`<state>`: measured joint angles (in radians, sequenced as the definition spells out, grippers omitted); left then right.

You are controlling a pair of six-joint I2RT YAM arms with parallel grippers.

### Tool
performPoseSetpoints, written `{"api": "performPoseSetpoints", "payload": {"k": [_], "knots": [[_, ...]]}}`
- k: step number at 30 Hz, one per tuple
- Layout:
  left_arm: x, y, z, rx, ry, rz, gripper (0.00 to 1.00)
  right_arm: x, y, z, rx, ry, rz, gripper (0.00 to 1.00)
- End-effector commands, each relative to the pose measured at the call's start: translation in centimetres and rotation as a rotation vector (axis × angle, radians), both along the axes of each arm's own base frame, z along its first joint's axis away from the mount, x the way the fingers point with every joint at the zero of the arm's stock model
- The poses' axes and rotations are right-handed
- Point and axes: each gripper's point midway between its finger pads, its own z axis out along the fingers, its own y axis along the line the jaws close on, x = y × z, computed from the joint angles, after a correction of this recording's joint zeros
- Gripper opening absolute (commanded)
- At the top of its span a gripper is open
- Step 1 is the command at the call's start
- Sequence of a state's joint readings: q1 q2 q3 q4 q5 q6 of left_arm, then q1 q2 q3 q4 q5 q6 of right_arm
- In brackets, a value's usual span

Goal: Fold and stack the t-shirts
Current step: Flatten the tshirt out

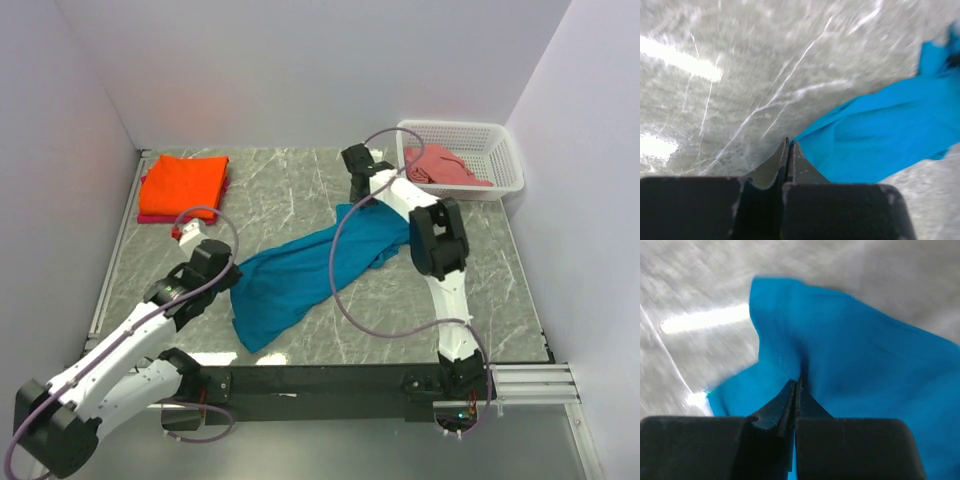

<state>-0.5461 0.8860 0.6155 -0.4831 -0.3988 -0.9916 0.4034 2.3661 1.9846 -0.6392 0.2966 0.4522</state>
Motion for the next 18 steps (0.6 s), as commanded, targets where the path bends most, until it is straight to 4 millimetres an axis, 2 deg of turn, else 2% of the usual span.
{"api": "performPoseSetpoints", "payload": {"k": [1,2,3,4,5,6,7,8,9,10,11,12,14,15,16,18], "knots": [[0.8,1.0,5.5,-0.031,-0.143,0.059,0.01,0.3,-2.6,10.5,-0.012,-0.265,-0.089,0.0],[0.7,1.3,6.2,-0.035,-0.166,0.074,0.01,0.1,-2.8,15.3,0.029,-0.382,-0.098,0.0],[0.6,1.5,7.7,-0.058,-0.209,0.079,0.01,-0.5,-3.4,16.8,0.032,-0.417,-0.105,0.0],[0.6,1.7,8.6,-0.067,-0.234,0.083,0.01,-1.6,-4.3,17.0,0.01,-0.43,-0.122,0.0],[0.5,1.8,9.5,-0.075,-0.263,0.083,0.01,-2.6,-5.1,20.9,0.037,-0.512,-0.141,0.0],[0.4,1.9,11.2,-0.103,-0.314,0.079,0.01,-3.3,-5.6,22.0,0.037,-0.538,-0.147,0.0],[0.4,1.9,12.1,-0.115,-0.34,0.074,0.01,-4.2,-6.2,22.0,0.028,-0.541,-0.151,0.0],[0.2,1.8,13.0,-0.124,-0.362,0.057,0.01,-5.6,-7.2,25.0,0.037,-0.604,-0.177,0.0],[-0.1,1.8,14.9,-0.157,-0.405,0.054,0.01,-6.4,-7.7,25.3,0.034,-0.614,-0.183,0.0],[-0.3,2.0,15.9,-0.164,-0.429,0.053,0.01,-7.7,-8.3,27.8,0.056,-0.664,-0.189,0.0],[-0.5,2.0,16.8,-0.177,-0.451,0.048,0.01,-8.5,-9.1,28.5,0.05,-0.683,-0.208,0.0],[-0.8,2.5,18.5,-0.195,-0.495,0.061,0.01,-9.3,-9.5,29.5,0.054,-0.705,-0.213,0.0],[-1.4,3.2,20.4,-0.209,-0.54,0.078,0.01,-11.7,-10.9,32.2,0.064,-0.767,-0.23,0.0],[-2.0,3.8,22.3,-0.229,-0.586,0.084,0.01,-12.5,-11.4,32.8,0.065,-0.784,-0.237,0.0],[-2.4,4.0,23.2,-0.231,-0.611,0.08,0.01,-14.1,-12.1,34.9,0.087,-0.833,-0.243,0.0],[-3.5,4.6,26.1,-0.271,-0.69,0.073,0.01,-15.9,-12.7,36.7,0.1,-0.872,-0.23,0.0]]}}
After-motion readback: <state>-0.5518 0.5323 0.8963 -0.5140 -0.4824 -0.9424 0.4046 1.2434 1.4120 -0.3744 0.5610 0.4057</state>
